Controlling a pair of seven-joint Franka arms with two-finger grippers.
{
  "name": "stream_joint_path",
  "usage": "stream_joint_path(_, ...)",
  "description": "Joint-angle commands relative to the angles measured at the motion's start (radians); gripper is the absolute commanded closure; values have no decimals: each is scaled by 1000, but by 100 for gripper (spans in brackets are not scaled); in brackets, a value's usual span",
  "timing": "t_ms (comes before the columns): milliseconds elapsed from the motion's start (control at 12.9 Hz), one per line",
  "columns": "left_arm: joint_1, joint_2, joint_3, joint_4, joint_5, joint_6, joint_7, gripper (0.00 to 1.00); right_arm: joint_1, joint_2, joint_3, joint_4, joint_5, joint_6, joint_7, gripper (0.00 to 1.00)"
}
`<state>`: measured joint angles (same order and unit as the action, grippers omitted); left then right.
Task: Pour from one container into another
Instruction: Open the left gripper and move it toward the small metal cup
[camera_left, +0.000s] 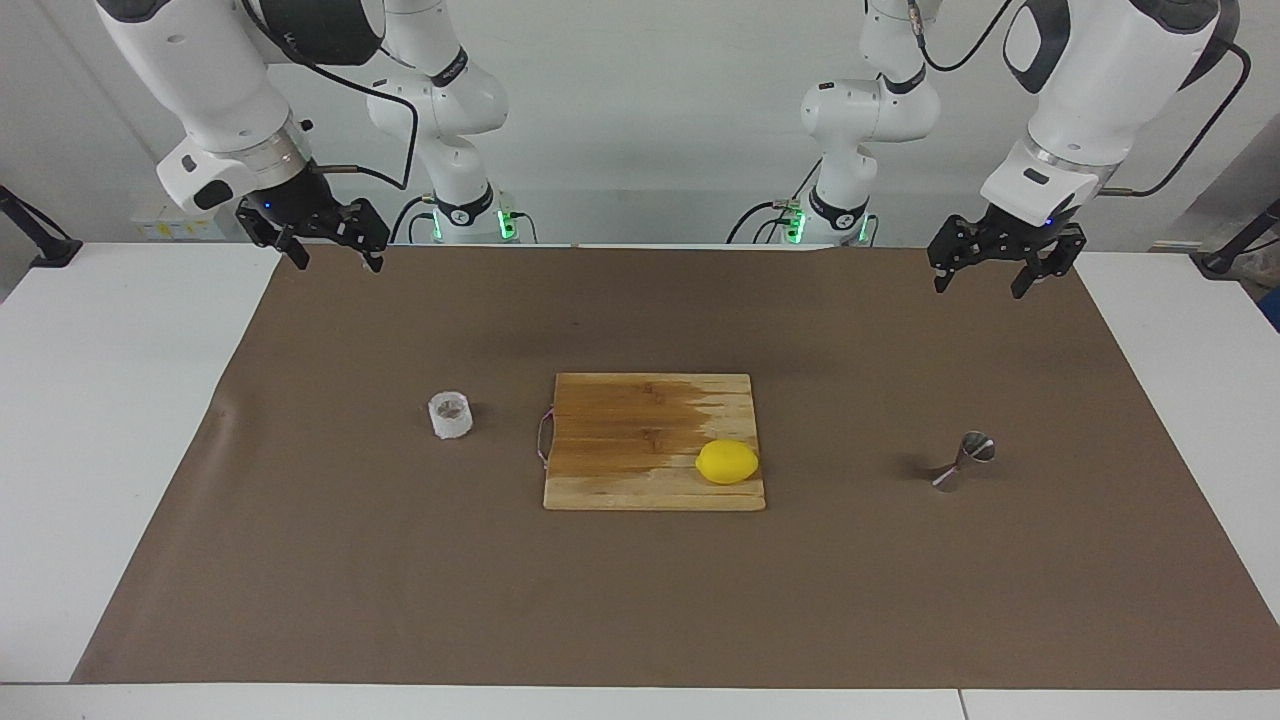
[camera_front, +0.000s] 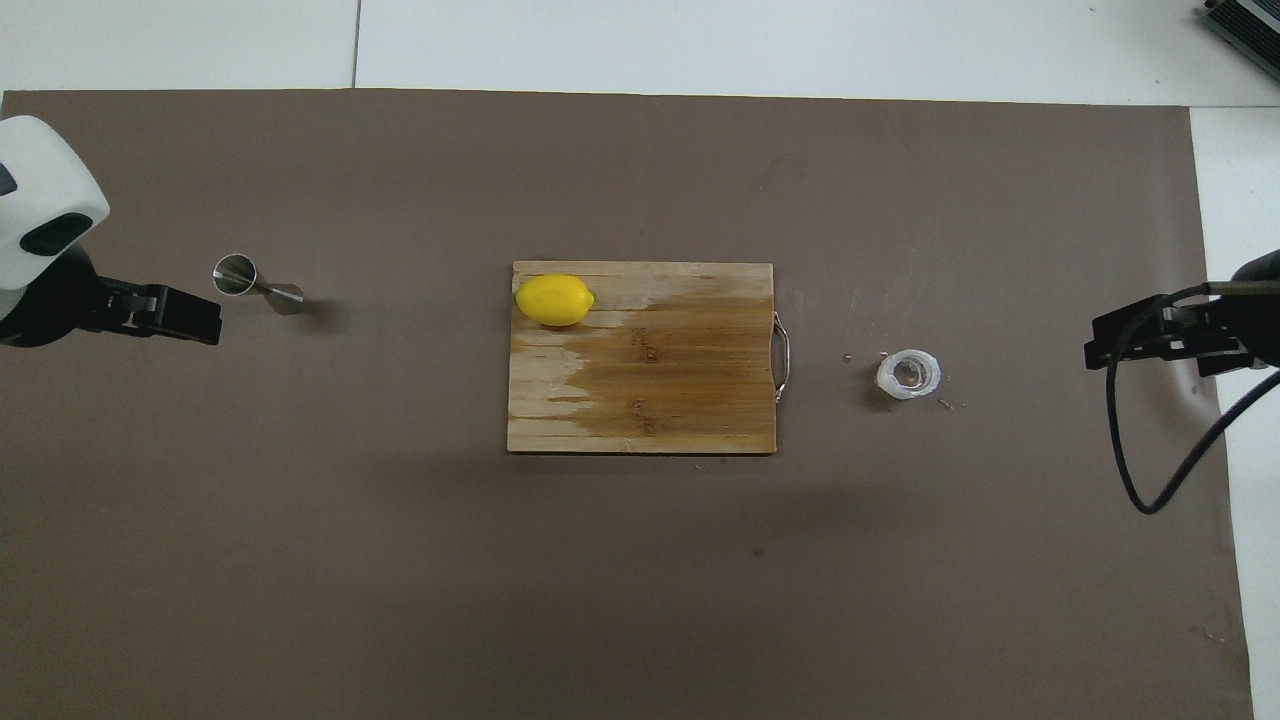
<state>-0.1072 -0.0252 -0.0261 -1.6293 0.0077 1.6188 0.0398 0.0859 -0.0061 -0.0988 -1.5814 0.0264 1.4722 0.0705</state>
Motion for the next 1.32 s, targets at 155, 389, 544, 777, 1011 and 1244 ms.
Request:
stream_joint_path(155, -8, -27, -2, -24, 6, -7, 2, 0, 5, -14, -9, -6, 3, -10, -26, 0)
stream_joint_path(389, 0, -32, -3, -34, 6, -1, -35, 0, 5, -14, -9, -6, 3, -12, -26, 0)
stream_joint_path(544, 7, -21, -3, -26, 5, 4, -37, 0, 5, -14, -9, -8, 3, -10, -26, 0)
stream_joint_path(777, 33, 28, 0, 6, -44, -7, -41, 0, 5, -14, -9, -6, 3, -10, -26, 0)
stream_joint_path(1011, 98, 109, 0, 63, -113, -7, -79, 0, 5, -14, -9, -6, 3, -10, -24, 0)
stream_joint_path(1244, 139, 262, 6, 225, -184, -34, -188, 0, 5, -14, -7, -8, 3, -12, -26, 0)
